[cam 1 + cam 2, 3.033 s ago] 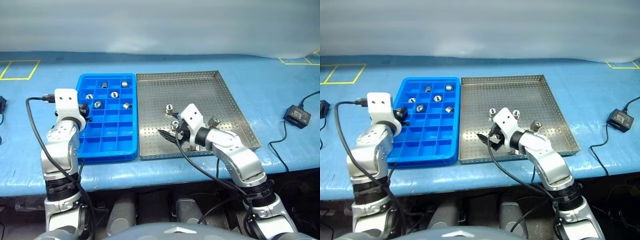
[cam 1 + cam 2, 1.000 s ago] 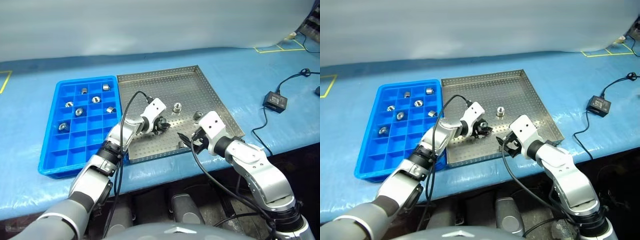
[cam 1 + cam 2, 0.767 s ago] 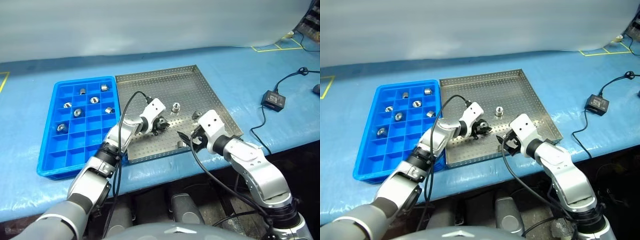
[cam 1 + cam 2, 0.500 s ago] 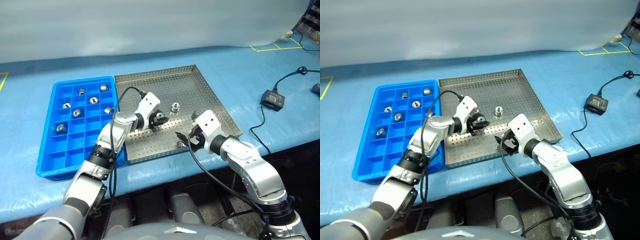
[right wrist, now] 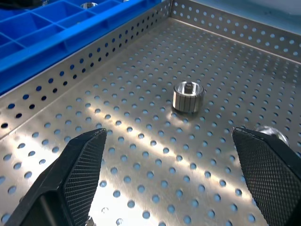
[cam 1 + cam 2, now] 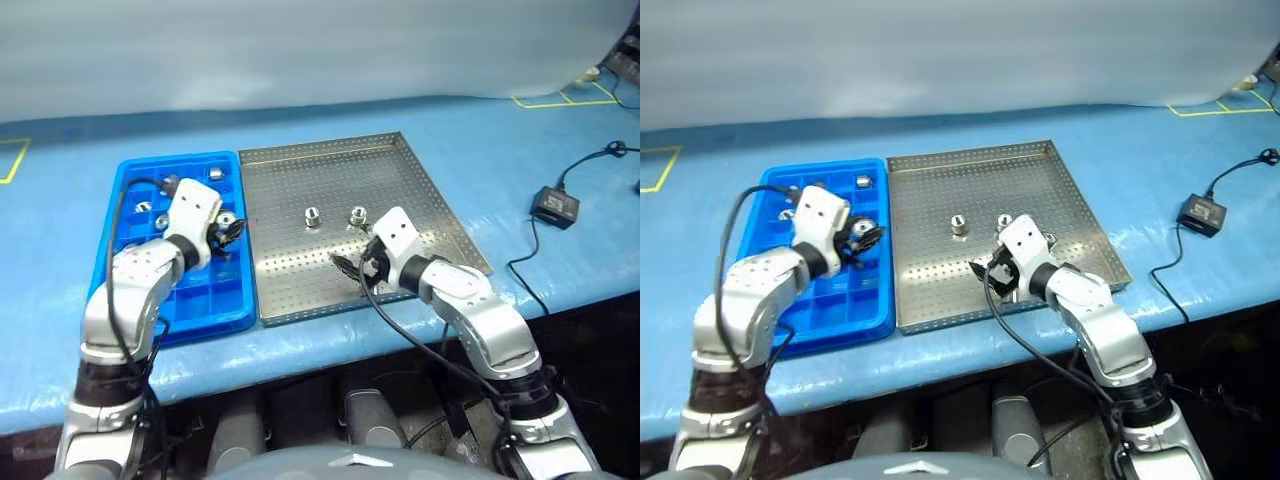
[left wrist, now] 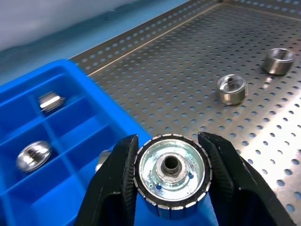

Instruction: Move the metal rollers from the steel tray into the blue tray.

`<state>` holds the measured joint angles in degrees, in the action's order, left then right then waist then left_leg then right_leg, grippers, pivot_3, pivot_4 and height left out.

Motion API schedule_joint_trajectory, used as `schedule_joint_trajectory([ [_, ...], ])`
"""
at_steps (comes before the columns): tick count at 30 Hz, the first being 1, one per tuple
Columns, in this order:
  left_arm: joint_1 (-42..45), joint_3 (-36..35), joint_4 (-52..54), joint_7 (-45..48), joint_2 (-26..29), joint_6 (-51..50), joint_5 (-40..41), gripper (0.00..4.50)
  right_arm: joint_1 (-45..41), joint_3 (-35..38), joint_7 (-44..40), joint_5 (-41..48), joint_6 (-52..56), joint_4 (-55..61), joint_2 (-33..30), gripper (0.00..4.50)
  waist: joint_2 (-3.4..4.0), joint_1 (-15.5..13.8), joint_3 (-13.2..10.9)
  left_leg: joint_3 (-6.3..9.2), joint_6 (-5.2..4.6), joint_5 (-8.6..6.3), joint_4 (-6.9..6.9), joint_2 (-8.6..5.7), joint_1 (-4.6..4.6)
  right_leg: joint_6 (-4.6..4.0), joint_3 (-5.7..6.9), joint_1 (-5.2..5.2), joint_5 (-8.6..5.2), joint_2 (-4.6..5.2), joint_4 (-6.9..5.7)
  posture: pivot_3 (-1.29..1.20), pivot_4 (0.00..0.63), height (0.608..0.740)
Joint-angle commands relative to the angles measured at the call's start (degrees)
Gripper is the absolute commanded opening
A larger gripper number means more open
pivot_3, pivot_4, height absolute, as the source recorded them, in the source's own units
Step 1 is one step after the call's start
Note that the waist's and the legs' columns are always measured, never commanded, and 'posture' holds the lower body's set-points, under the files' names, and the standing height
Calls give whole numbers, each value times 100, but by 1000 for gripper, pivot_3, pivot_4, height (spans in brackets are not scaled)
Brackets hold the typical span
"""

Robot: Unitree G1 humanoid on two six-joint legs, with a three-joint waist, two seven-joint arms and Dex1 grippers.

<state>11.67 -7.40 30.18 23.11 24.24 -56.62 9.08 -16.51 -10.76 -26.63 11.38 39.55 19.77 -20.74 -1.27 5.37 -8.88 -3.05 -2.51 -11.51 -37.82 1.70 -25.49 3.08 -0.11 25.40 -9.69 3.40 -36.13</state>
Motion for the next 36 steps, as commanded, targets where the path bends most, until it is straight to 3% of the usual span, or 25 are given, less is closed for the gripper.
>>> schedule_joint_trajectory([
  [1,-626,-306,1110,-280,-108,-440,96,1716,-183,-27,-128,3,-218,-33,18,4500,-2,-156,1,-1,0,0,1,0,-1,0,0,-1,0,1,4,40,150,740],
  [9,-1576,-1017,2286,-628,-156,-1084,79,1716,-391,-208,-374,-48,-298,-260,-15,4500,-3,-583,0,8,23,-12,-8,1,5,-2,21,6,-1,10,14,108,150,740],
  [14,-1623,-1416,2048,-1028,-389,-1136,-77,1716,-424,-252,-460,-70,-293,-284,-13,4500,-4,-678,0,12,31,-15,-8,2,7,-2,28,4,-1,8,14,120,150,740],
  [21,-1816,-1289,1824,-1070,-280,-1129,-56,1716,-403,-193,-453,-107,-261,-226,-41,4500,-4,-708,0,12,14,-6,-3,0,3,-3,28,5,-1,9,19,103,150,740],
  [25,-1814,-1221,1725,-1139,-260,-1037,-106,3010,-394,-159,-420,-118,-249,-206,-45,4500,-3,-705,0,12,33,-17,-4,3,3,-3,30,7,-1,9,18,95,150,740],
  [31,-765,-1326,1516,-715,-986,-6,773,3062,-394,-55,-216,-168,-182,-181,41,4500,-6,-747,2,18,35,-17,-10,2,-3,-3,41,4,-1,13,22,57,150,740],
  [36,-24,-122,578,-213,-642,636,693,3062,-440,-32,58,-324,-51,-287,87,4500,-6,-712,2,11,6,0,-5,-13,-8,-5,37,-17,0,8,20,24,150,740],
])
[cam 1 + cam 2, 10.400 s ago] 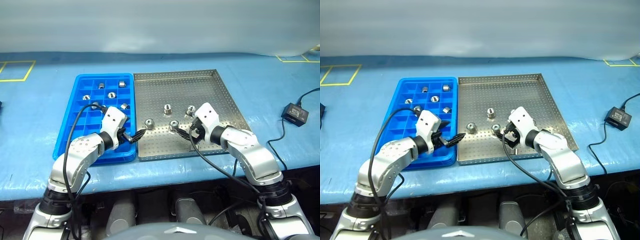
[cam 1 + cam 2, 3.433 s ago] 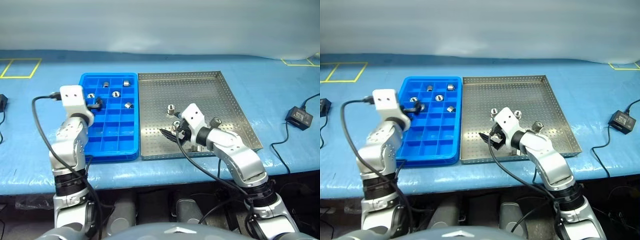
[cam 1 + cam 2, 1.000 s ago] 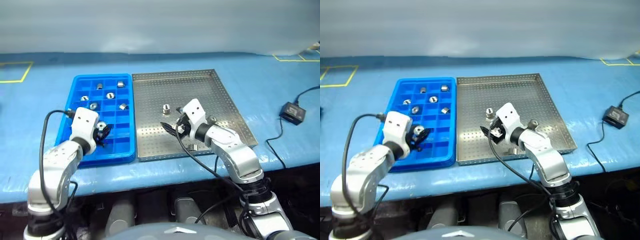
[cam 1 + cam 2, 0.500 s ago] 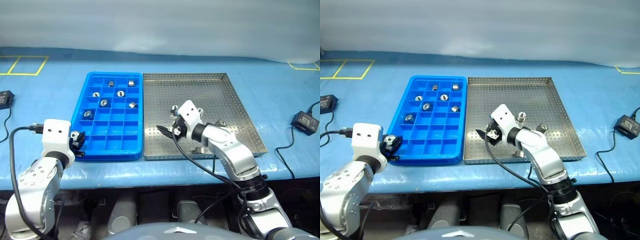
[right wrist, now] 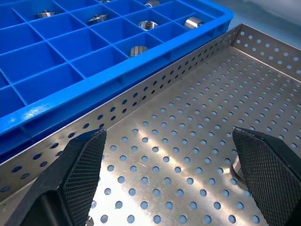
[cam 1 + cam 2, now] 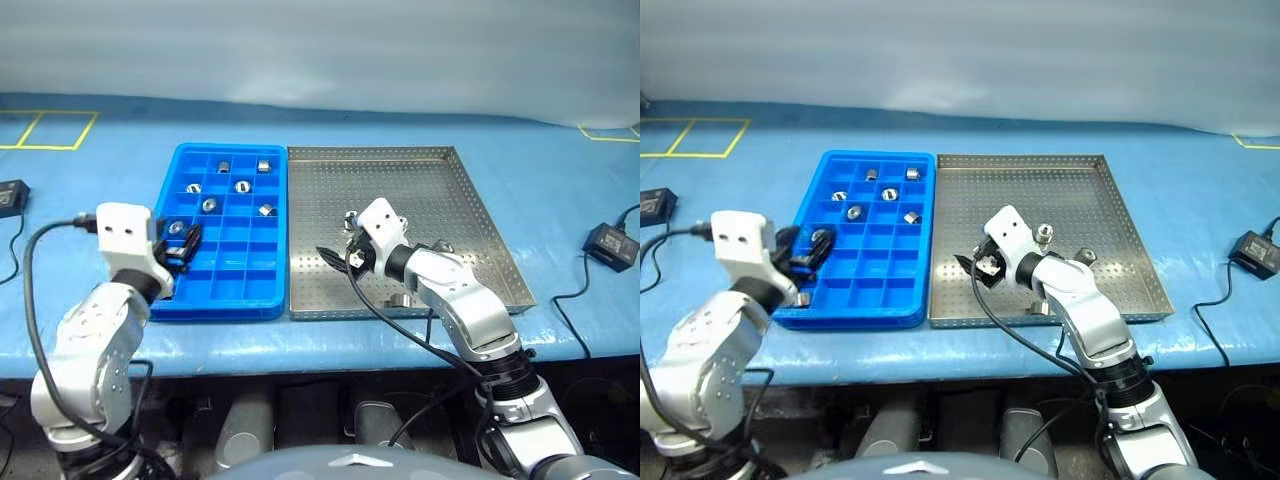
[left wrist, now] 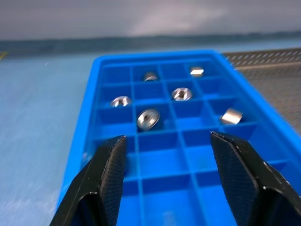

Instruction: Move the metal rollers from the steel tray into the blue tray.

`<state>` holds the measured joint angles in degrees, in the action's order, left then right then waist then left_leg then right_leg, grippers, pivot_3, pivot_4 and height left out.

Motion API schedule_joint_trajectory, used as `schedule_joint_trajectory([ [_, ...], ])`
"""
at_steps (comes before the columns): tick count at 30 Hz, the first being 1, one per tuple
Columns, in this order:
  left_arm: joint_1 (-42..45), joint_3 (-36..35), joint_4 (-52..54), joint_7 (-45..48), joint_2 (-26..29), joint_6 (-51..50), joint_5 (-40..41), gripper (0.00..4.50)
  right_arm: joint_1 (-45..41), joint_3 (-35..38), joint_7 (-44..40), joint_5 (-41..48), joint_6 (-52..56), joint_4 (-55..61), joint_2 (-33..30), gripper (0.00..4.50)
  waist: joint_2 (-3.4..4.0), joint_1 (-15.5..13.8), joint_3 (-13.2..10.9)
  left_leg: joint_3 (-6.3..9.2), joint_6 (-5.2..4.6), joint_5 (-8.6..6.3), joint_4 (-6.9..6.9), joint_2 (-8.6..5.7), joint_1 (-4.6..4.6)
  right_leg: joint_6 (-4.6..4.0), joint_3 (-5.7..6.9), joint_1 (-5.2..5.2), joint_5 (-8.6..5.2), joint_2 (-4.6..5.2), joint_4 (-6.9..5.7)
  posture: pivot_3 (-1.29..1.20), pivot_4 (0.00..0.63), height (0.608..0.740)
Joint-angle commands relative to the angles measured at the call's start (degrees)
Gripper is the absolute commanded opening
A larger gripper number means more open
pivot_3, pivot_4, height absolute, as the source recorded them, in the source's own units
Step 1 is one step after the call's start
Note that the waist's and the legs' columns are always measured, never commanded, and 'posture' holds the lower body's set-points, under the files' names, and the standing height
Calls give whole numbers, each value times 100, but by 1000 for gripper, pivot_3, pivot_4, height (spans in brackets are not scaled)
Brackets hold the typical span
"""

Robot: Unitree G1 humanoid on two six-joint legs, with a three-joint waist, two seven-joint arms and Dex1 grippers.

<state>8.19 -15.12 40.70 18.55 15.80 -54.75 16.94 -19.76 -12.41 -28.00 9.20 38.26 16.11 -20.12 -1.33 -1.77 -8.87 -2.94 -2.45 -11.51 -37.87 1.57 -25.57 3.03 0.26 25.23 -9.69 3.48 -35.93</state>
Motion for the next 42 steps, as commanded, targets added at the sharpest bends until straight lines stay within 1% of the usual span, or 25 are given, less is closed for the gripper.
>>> schedule_joint_trajectory([
  [1,523,960,-827,319,260,666,-224,3062,-125,138,315,-176,137,46,47,4500,0,13,0,-1,0,1,0,-6,0,-1,0,0,0,-4,0,18,150,740],
  [4,1133,1701,-1974,440,327,1246,-610,3062,-97,142,497,-287,273,84,69,4500,0,29,0,-3,0,2,-1,-8,0,-1,1,0,-1,-7,-2,-11,150,740],
  [5,1335,1823,-2342,507,265,1387,-624,3062,-60,148,500,-284,295,157,56,4500,0,52,0,-4,0,2,-2,-8,0,-1,0,0,-1,-8,-1,-22,150,740],
  [13,2867,2584,-5330,1059,-286,2457,-978,3062,309,303,568,-247,483,867,-99,4500,1,236,0,-11,-5,2,2,-9,-9,-1,-1,6,-1,-9,2,-125,150,740],
  [16,3188,2774,-6122,1283,-395,2726,-1131,3062,445,325,649,-242,580,1102,-63,4500,1,362,0,-13,-6,1,1,-10,-9,0,-4,6,-1,-8,2,-174,150,740],
  [23,3702,2773,-7341,1425,-584,3217,-1342,3062,842,350,857,-232,719,1485,25,4500,1,682,-1,-12,-7,0,1,-4,-9,1,-11,14,-1,-9,-3,-246,150,740],
  [27,3968,2752,-7946,1317,-675,3468,-1504,3062,971,360,946,-234,743,1566,58,4500,1,799,0,-12,-7,0,0,3,-7,2,-13,14,0,-5,-4,-264,150,740],
  [33,4200,2759,-8556,1190,-837,3594,-1729,3062,1020,315,1034,-226,745,1555,130,4500,1,934,0,-11,-9,-1,3,2,-8,4,-13,14,1,-2,-4,-271,150,740],
  [36,4240,2679,-8707,1121,-906,3627,-1746,2474,1014,292,1027,-221,725,1536,160,4500,1,966,0,-11,-9,-1,2,3,-8,5,-13,14,2,-2,-5,-268,150,740],
  [38,4241,2647,-8745,1087,-923,3637,-1758,1817,1008,280,1025,-237,711,1501,170,4500,1,991,0,-11,-9,-1,2,5,-8,6,-14,14,2,-2,-5,-267,150,740],
  [39,4232,2651,-8743,1089,-924,3627,-1771,1640,1006,277,1025,-243,707,1489,174,4500,1,1002,0,-11,-9,-1,3,6,-8,6,-14,14,2,-2,-5,-264,150,740],
  [42,4182,2658,-8686,1130,-910,3602,-1782,1638,985,275,1017,-246,700,1451,183,4500,1,1025,0,-11,-9,-1,2,7,-8,7,-15,14,3,-1,-5,-264,150,740],
])
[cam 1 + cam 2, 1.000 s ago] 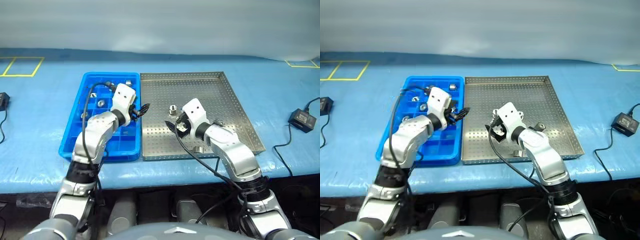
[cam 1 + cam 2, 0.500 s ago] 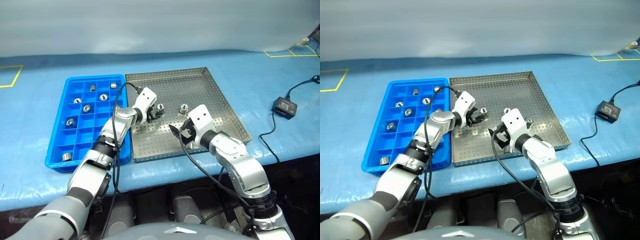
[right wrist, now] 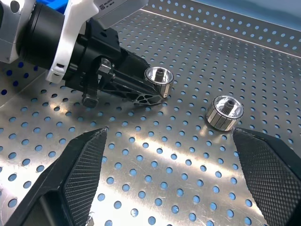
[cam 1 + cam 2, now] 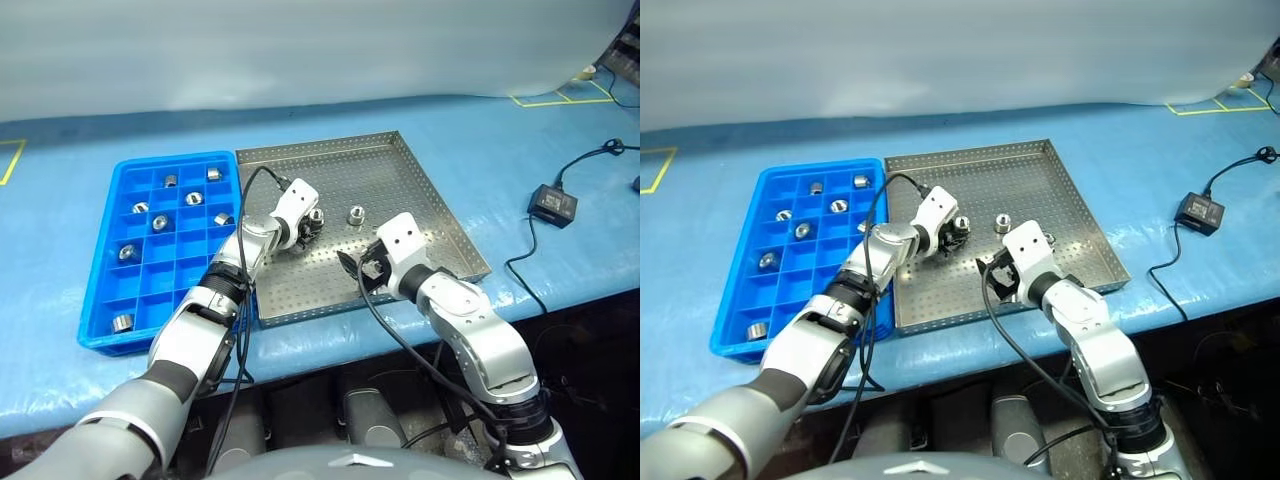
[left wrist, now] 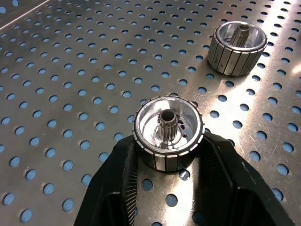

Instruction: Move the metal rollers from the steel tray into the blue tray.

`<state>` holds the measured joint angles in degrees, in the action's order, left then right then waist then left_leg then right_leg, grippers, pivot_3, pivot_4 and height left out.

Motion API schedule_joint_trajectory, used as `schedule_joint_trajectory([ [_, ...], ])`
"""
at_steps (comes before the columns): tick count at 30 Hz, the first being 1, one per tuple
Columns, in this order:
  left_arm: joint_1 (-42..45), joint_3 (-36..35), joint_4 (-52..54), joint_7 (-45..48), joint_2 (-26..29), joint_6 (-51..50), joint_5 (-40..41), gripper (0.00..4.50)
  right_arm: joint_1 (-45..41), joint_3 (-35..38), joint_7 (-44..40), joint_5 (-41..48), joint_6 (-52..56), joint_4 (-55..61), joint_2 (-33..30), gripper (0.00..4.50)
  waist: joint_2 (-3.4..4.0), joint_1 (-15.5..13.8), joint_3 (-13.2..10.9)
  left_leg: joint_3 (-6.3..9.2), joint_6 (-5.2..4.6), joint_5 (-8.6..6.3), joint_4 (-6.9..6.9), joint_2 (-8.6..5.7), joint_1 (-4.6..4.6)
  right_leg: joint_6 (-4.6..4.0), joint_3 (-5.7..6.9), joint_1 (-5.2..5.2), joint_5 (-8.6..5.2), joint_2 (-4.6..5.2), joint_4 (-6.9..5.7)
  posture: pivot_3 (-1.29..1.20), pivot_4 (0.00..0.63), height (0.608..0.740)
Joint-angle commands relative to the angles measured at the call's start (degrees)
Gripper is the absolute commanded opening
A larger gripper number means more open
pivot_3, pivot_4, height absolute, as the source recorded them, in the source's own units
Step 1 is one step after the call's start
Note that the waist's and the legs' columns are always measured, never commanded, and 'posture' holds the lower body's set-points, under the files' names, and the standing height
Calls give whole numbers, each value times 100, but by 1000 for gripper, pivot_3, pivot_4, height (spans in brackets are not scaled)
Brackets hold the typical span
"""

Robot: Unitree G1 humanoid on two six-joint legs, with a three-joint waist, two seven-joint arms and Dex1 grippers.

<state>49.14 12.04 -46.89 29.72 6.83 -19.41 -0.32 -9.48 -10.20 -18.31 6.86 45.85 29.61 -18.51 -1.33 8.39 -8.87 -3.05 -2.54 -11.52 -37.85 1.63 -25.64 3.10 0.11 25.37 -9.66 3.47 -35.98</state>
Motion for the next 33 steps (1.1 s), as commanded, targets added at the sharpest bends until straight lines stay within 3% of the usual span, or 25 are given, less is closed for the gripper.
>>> schedule_joint_trajectory([
  [1,78,-61,86,35,-8,69,-57,1638,-53,54,47,-12,-62,86,26,4500,0,12,0,0,0,0,0,0,0,1,0,0,1,0,0,-264,150,740],
  [7,-68,-128,626,213,84,-59,1,1638,-116,34,-81,108,-76,-47,88,4500,0,18,0,0,0,0,0,2,1,2,-2,0,2,0,-1,-246,150,740],
  [13,-1112,-445,3581,1124,853,-1414,859,1638,-117,82,-1253,1107,-136,-234,32,4500,3,98,-1,-2,0,0,13,10,3,-15,-13,8,12,0,-3,-207,150,740],
  [18,-2147,-1040,5830,1000,1519,-2494,1437,1638,-272,98,-1684,1430,-216,-308,-128,4500,6,45,-2,0,0,0,14,9,10,-4,-15,4,3,0,-5,-116,150,740],
  [27,-3639,-2417,8412,-462,2005,-4026,1322,1638,-699,-275,-1923,1344,-398,-729,-224,4500,5,-471,-1,3,6,3,5,10,18,2,-11,-1,0,-2,-6,32,150,740],
  [33,-4234,-2601,8724,-649,2355,-4405,1378,1638,-934,-470,-1973,1267,-547,-1038,-134,4500,4,-812,-1,5,7,3,3,7,18,0,-5,4,0,0,0,83,150,740],
])
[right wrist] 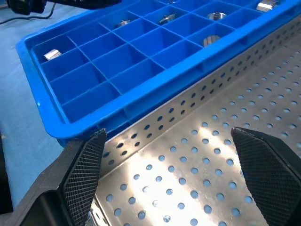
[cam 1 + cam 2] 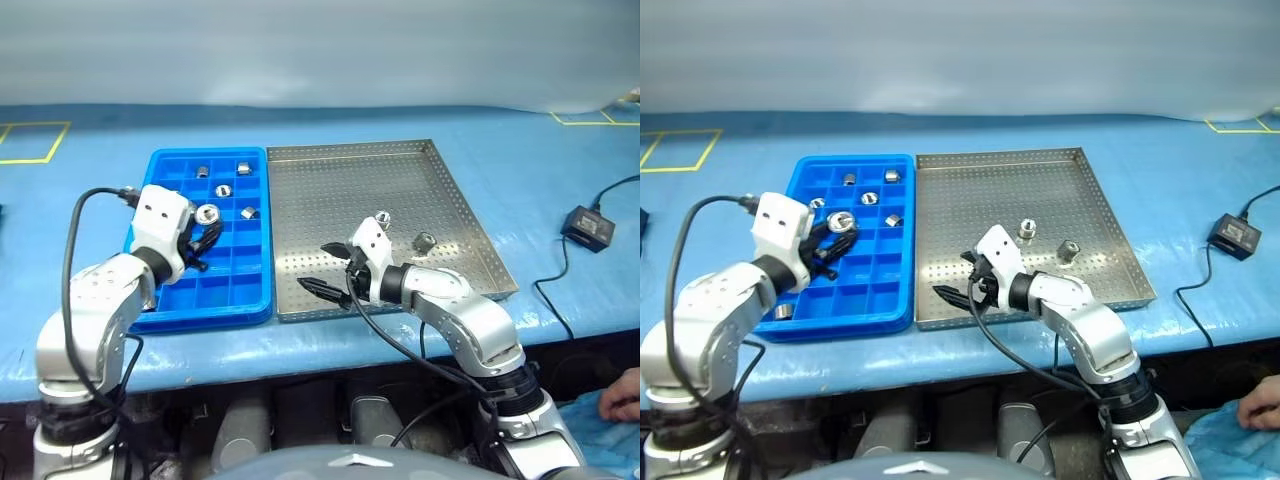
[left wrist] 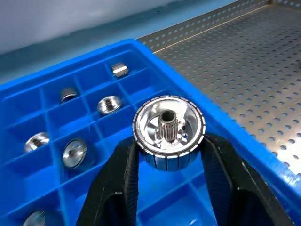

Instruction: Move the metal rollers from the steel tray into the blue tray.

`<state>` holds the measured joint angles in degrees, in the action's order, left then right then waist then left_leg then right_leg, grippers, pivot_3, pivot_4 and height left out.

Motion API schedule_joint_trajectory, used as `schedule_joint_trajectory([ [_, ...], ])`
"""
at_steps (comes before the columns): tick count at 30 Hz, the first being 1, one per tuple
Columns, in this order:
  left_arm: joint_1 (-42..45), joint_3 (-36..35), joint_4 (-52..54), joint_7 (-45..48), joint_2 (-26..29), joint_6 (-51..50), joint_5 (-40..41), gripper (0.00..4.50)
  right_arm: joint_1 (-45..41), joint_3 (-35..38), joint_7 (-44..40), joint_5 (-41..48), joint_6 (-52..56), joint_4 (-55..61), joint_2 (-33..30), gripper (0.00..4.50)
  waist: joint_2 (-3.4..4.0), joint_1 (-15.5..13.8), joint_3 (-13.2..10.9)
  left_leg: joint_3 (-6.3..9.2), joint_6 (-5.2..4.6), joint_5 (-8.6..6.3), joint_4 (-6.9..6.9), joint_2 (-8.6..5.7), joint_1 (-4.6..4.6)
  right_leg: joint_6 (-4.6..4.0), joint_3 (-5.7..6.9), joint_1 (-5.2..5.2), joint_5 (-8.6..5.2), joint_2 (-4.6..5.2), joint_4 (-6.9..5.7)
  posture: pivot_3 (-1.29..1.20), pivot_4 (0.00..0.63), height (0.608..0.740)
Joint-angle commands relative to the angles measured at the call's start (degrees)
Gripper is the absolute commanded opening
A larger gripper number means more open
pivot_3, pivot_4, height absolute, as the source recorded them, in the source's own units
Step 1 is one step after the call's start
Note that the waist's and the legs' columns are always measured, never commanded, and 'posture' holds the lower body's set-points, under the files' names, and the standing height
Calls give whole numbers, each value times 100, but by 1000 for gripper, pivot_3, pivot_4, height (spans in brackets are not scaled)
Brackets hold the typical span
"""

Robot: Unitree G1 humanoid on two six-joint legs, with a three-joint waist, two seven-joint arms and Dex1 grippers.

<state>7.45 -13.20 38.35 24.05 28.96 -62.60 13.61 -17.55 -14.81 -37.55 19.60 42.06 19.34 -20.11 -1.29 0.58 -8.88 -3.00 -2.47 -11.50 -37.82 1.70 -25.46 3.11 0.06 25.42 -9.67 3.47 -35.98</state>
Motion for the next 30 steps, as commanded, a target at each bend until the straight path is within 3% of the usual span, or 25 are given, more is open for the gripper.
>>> schedule_joint_trajectory([
  [1,-104,-57,164,-114,146,-87,-9,1638,-155,-35,-46,-32,-193,-59,26,4500,0,-70,0,4,0,0,-3,0,0,0,6,4,0,0,1,87,150,740],
  [15,-47,443,-1045,-575,-57,442,-219,1638,-155,14,144,-138,-183,-36,47,4500,0,-187,0,2,3,-1,2,2,-8,-4,9,-1,-1,1,4,60,150,740],
  [16,-30,449,-1095,-602,-62,470,-233,2361,-148,17,165,-143,-176,-22,41,4500,0,-184,0,2,3,-1,1,2,-8,-3,9,-1,-1,2,4,58,150,740],
  [18,0,436,-1092,-587,-102,522,-182,2899,-125,31,222,-153,-160,6,31,4500,0,-177,0,2,3,-1,0,3,-7,-3,9,1,-1,2,4,52,150,740],
  [26,210,350,-894,-237,-606,1142,421,2899,-55,68,509,-398,-124,177,-147,4500,0,-162,0,0,7,-4,2,2,-12,-5,9,2,0,6,5,18,150,740],
  [30,132,807,-624,375,-539,1669,703,2899,-102,409,1091,-539,144,190,-31,4500,0,-126,0,-3,7,-4,2,2,-13,-6,7,1,0,7,6,-7,150,740],
])
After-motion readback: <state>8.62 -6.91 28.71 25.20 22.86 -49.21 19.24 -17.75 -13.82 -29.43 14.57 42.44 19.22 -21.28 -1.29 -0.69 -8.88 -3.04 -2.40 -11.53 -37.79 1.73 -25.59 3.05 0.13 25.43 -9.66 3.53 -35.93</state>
